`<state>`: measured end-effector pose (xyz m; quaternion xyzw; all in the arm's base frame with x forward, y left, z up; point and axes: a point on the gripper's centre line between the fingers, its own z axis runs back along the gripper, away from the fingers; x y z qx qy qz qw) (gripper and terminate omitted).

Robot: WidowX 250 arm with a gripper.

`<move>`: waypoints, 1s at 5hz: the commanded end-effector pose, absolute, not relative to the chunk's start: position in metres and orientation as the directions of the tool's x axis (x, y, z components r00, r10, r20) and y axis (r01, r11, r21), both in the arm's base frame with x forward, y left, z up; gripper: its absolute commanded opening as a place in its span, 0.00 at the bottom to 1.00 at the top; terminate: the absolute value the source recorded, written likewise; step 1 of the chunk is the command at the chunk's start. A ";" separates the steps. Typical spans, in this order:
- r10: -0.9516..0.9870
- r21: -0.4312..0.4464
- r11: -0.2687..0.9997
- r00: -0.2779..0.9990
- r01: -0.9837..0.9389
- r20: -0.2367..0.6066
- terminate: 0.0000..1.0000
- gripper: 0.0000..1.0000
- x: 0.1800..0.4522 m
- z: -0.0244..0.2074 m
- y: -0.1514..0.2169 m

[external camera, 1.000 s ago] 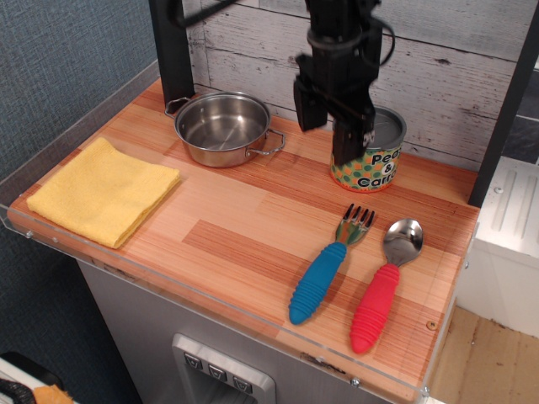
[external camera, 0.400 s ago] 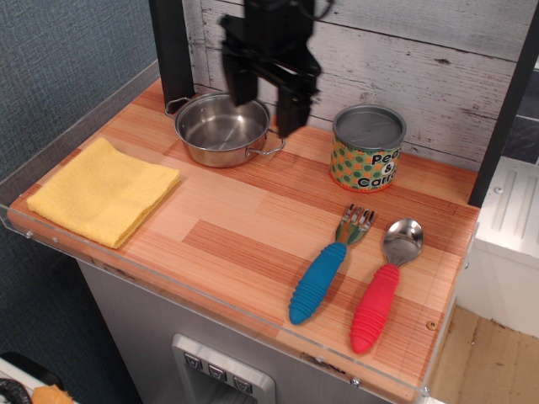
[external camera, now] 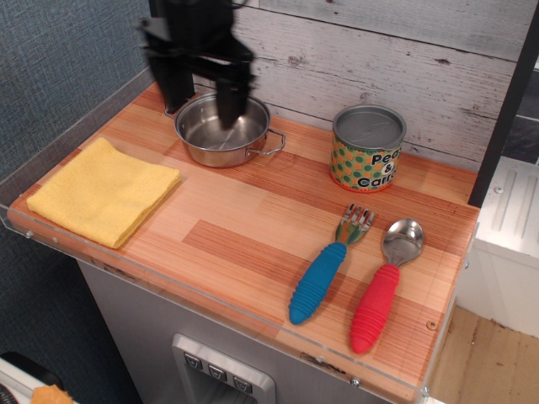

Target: PICK UP BOX AND PUT ANOTHER SIDE OF THE TABLE

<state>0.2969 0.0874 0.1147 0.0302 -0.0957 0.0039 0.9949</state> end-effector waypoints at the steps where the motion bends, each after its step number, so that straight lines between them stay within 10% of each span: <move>1: 0.163 0.056 0.982 0.956 -0.182 0.244 0.00 1.00 0.276 0.130 0.139; 4: 0.324 -0.018 0.942 0.895 -0.335 0.308 0.00 1.00 0.253 0.121 0.165; 5: 0.324 -0.018 0.942 0.895 -0.335 0.308 1.00 1.00 0.253 0.121 0.165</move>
